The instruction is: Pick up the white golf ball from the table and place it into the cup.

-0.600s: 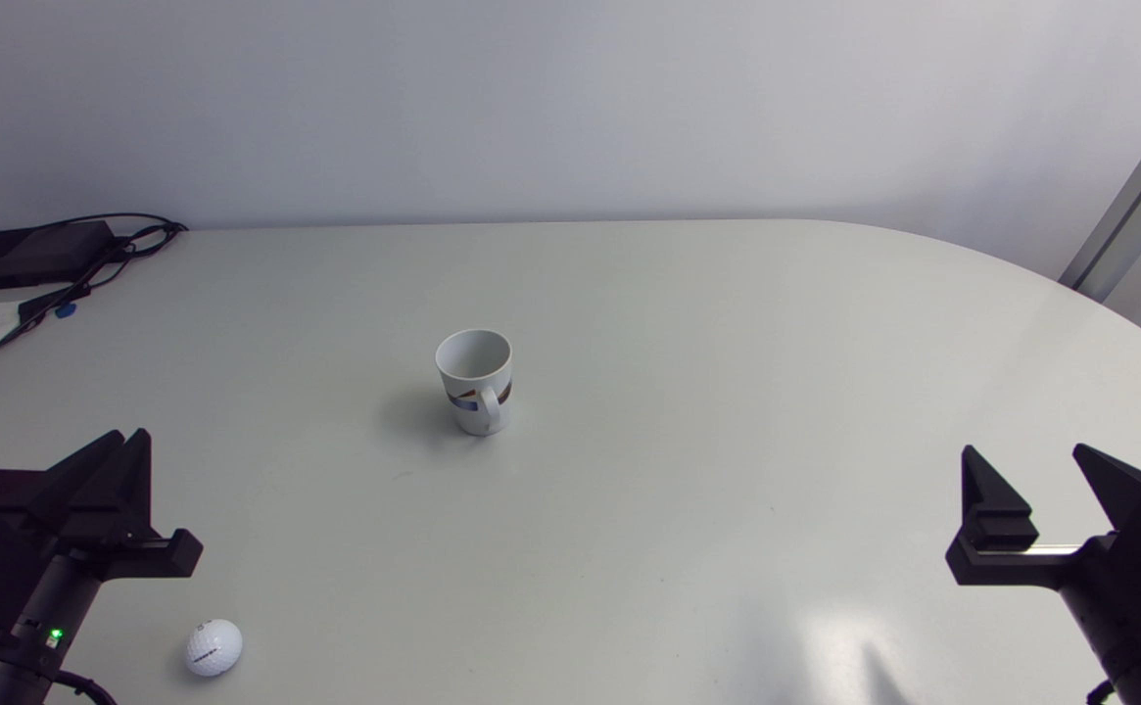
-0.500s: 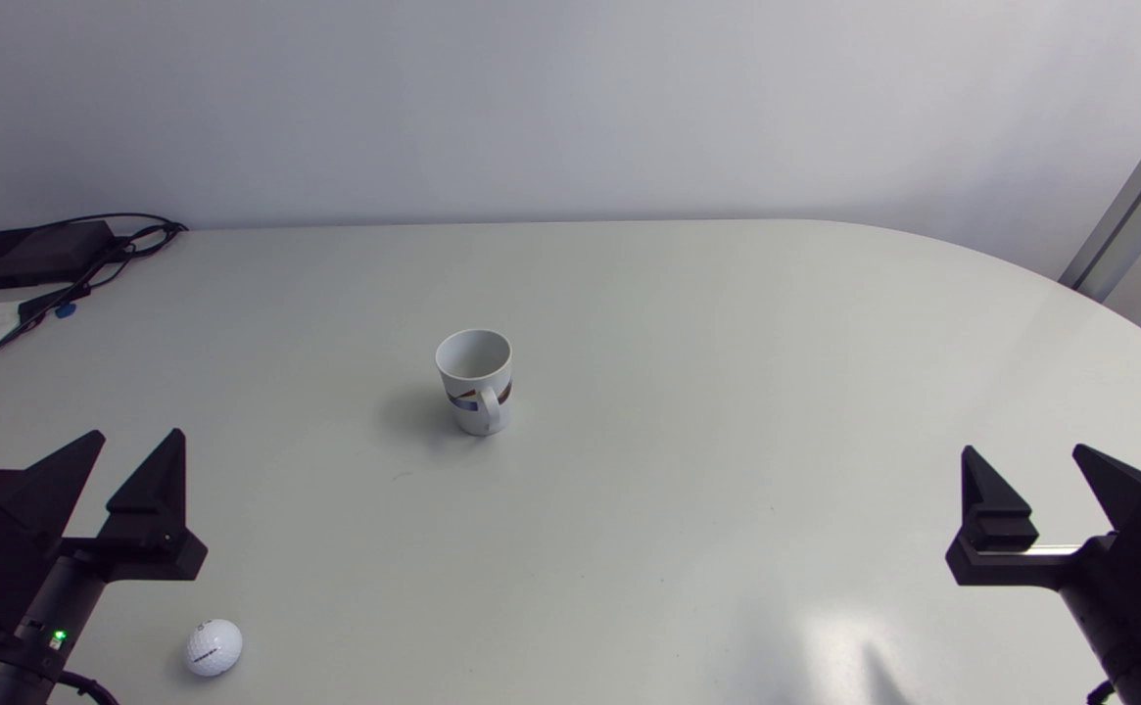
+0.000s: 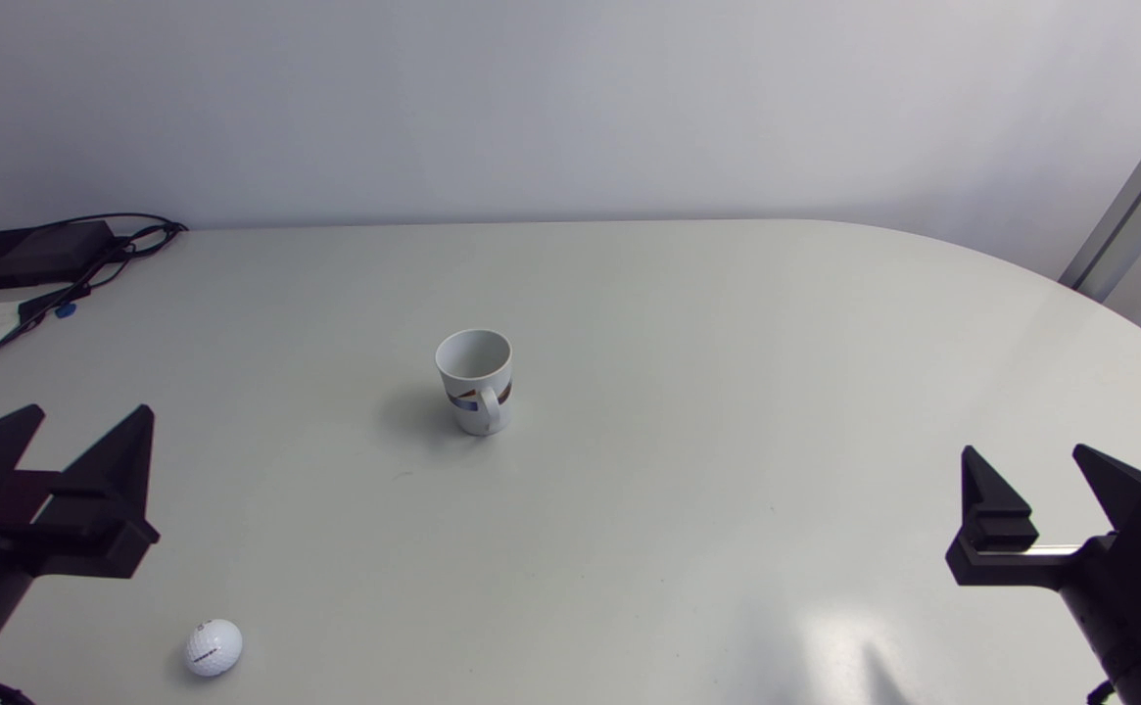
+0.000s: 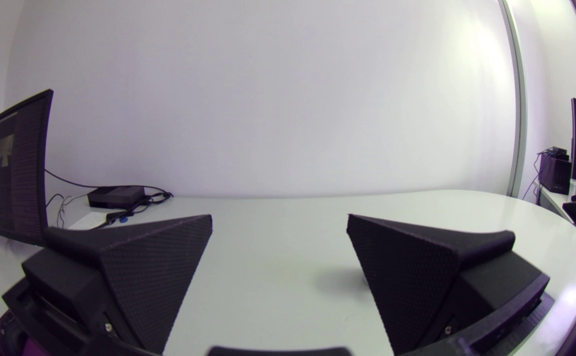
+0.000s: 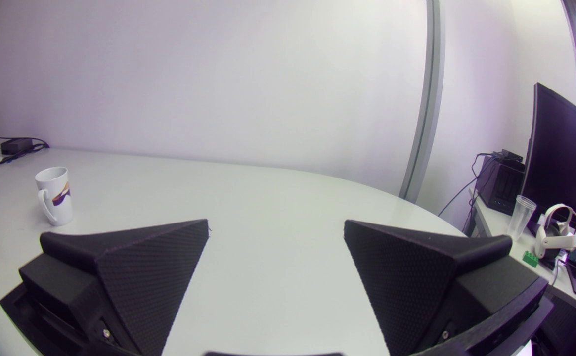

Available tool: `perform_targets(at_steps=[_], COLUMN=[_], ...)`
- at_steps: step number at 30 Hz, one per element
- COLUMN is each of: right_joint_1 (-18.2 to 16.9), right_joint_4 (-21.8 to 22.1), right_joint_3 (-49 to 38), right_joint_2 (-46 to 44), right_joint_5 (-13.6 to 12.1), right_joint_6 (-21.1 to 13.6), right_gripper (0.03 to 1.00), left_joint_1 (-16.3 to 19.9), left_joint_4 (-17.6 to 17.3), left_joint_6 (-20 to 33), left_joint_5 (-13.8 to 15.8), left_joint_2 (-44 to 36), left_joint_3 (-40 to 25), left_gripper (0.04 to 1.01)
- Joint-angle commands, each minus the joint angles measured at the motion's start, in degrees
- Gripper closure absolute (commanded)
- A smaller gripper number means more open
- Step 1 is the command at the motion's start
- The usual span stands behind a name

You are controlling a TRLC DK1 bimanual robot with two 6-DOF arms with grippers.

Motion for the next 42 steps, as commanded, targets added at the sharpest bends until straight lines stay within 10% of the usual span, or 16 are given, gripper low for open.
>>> perform_targets(at_steps=[1,20,32,42], right_joint_1=[-0.09,-0.09,-0.09,-0.09], right_joint_4=[-2.43,-2.43,-2.43,-2.43], right_joint_3=[-1.77,-1.77,-1.77,-1.77], right_joint_2=[-0.34,-0.34,-0.34,-0.34], right_joint_5=[0.06,0.06,0.06,0.06], right_joint_6=[1.25,1.25,1.25,1.25], right_gripper=[0.072,0.072,0.072,0.072], left_joint_1=[0.43,5.18,7.64,8.78], left_joint_4=[-1.71,-16.74,-26.76,-28.43], left_joint_6=[0.61,-1.76,-3.08,-6.24], left_joint_5=[0.03,-0.23,-0.15,1.52], left_joint_2=[-0.32,18.76,33.78,48.02], left_joint_3=[4.55,28.98,35.92,36.27], left_gripper=[0.056,0.054,0.056,0.056])
